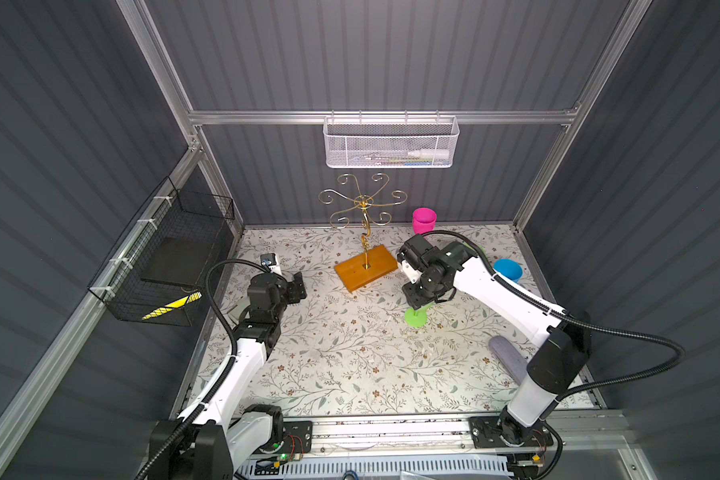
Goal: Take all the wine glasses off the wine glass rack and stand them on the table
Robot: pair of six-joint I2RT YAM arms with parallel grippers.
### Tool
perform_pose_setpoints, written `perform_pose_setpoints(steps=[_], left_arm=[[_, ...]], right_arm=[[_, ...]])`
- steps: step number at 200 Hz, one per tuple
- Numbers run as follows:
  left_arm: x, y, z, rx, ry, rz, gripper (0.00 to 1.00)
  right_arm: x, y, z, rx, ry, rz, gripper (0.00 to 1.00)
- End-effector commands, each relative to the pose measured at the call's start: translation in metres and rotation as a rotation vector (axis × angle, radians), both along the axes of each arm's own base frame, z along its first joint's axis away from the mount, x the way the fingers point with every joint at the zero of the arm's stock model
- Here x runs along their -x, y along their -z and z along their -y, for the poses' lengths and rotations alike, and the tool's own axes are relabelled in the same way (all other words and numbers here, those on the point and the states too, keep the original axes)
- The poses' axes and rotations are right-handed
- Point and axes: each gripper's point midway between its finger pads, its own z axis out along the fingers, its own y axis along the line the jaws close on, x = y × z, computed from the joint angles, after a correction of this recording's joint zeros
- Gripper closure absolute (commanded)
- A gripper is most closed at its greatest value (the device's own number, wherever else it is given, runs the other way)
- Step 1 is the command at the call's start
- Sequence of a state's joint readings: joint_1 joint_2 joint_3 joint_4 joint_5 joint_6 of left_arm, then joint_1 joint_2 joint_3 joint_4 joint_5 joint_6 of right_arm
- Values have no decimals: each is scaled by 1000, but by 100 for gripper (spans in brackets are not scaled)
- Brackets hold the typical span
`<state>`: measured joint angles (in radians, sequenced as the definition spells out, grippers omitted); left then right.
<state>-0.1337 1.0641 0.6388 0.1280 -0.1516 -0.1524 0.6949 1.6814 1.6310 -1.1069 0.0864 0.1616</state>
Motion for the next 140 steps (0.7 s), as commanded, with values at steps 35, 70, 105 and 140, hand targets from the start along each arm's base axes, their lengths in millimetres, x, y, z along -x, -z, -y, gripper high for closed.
perform_pose_setpoints(steps=[35, 70, 105, 140], left_arm=[[-2, -29, -13, -50, -45, 105, 7], [1, -25, -19, -87, -66, 150, 2], [6, -10, -26, -133, -90, 203, 0], [9, 20, -31, -177, -105, 214, 0]], right_arm=[[4, -94, 36, -153, 46, 381, 22], [10, -125, 75, -311, 114, 650, 1], [9, -104, 141, -358, 289, 843, 1], [2, -52, 187, -262, 407, 921, 1]])
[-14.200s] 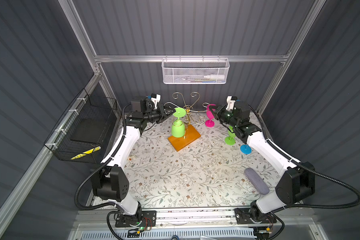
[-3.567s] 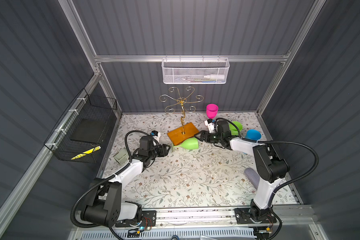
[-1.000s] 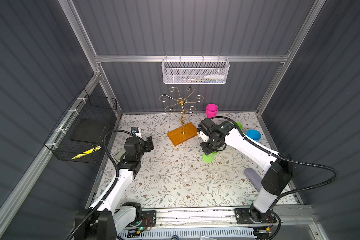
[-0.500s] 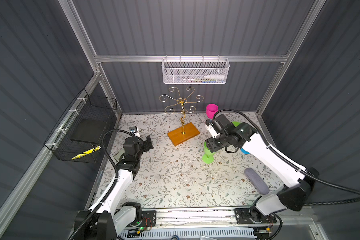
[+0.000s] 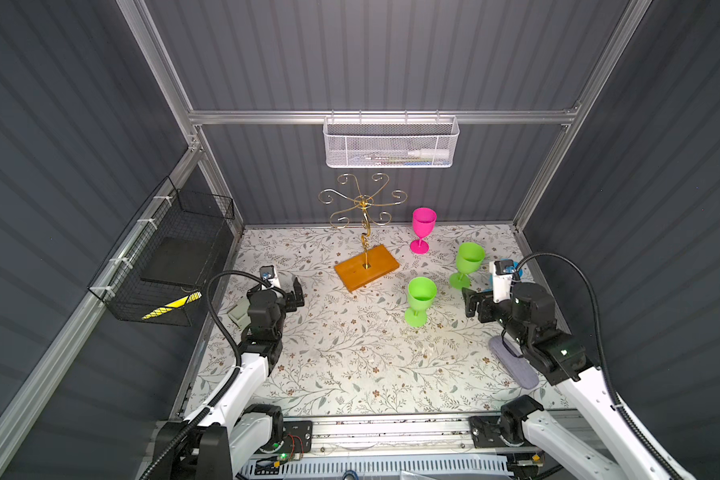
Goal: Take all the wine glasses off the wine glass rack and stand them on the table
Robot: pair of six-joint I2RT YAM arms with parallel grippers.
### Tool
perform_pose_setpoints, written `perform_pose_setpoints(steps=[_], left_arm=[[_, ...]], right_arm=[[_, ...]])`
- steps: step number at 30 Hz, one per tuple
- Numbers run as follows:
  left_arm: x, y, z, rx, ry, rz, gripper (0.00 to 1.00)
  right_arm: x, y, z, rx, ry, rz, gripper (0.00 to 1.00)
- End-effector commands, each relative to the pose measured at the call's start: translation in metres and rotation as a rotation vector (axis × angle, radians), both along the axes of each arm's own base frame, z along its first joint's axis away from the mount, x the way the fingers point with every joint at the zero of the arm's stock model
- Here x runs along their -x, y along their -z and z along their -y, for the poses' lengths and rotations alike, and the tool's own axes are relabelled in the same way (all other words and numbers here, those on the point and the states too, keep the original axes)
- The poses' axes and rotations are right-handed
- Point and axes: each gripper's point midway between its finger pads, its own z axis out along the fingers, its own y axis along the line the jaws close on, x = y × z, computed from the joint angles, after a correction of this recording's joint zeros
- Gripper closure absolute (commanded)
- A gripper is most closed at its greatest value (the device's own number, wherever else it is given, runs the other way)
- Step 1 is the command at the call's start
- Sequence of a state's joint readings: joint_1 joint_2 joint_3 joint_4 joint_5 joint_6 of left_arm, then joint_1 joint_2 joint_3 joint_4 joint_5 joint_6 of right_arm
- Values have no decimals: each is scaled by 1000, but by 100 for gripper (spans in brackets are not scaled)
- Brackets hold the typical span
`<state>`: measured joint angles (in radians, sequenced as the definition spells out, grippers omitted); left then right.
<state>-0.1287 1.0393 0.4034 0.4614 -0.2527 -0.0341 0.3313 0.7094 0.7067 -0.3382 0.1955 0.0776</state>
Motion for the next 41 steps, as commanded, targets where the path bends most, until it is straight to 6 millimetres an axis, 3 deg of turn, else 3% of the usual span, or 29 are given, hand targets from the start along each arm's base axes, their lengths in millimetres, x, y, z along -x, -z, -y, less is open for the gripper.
perform_pose_setpoints(steps=[1, 5, 8, 11, 18, 21, 24, 26, 31, 41], left_arm=[[-2, -4, -10, -50, -38, 95, 0], [-2, 26, -14, -91, -49, 64, 0], [-5, 46, -13, -97, -43, 38, 0], [-7, 66, -15, -99, -50, 21, 0], [-22, 74, -10, -64, -27, 3, 0], [-23, 88, -5, -56, 4, 36, 0], [-25, 91, -1, -68, 24, 91, 0], [-25, 98, -2, -57, 18, 24, 0], [-33, 101, 0, -69, 30, -6, 0], [-48, 108, -3, -72, 3, -61, 0]], right_arm=[[-16, 2, 20, 9, 80, 137, 1], [-36, 19, 40, -15, 175, 195, 1], [-53, 55, 51, 33, 202, 188, 1], [-65, 75, 60, -4, 210, 231, 1], [-82, 102, 68, 4, 168, 275, 1], [-86, 115, 71, -22, 157, 277, 1], [-83, 114, 76, -30, 175, 301, 1], [-85, 117, 79, -29, 199, 267, 1], [-102, 123, 81, -25, 208, 187, 1], [-98, 123, 84, -29, 231, 208, 1]])
